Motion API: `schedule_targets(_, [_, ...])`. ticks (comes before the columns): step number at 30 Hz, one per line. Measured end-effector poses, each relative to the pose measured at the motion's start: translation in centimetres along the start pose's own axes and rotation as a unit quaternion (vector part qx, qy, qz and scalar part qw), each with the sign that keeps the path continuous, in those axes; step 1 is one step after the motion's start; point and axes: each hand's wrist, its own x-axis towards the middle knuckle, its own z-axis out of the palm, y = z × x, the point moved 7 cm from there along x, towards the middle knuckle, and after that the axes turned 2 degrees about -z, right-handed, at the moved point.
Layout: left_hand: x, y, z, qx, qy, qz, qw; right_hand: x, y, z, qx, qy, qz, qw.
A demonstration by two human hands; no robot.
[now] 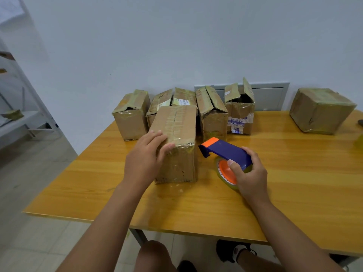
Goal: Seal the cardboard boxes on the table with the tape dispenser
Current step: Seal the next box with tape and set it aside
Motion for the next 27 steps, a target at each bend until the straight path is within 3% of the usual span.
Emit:
schedule_targets(3, [-0.2, 0.8, 0.0, 0.032, 0.026, -0.002, 0.999, 0.0, 0.0, 0.0, 0.004, -0.005, 0.002, 1.0])
schedule_targets(8, [-0.6, 1.0, 0.0, 0.067, -0.001, 0.031, 0.997, 0.1, 0.2, 0.1, 0.007, -0.006, 0.005, 1.0])
schedule_targets(12, [-0.9, 1.8, -0.4, 0.08, 0.025, 0.005, 0.997, 0.1, 0.6, 0.0, 0.0, -0.003, 0.014, 1.0])
schedule_targets(17, [-1.3, 1.3, -0.4, -0.012, -0.02, 0.06, 0.998, 0.1, 0.7, 0.0, 0.003, 0.004, 0.015, 1.0])
schedule_targets(27, [-1.4, -0.1, -0.5, -0.142, -0.039, 0.079, 0.986, 0.2, 0.7, 0.0, 0.008, 0.012, 0.021, 1.0])
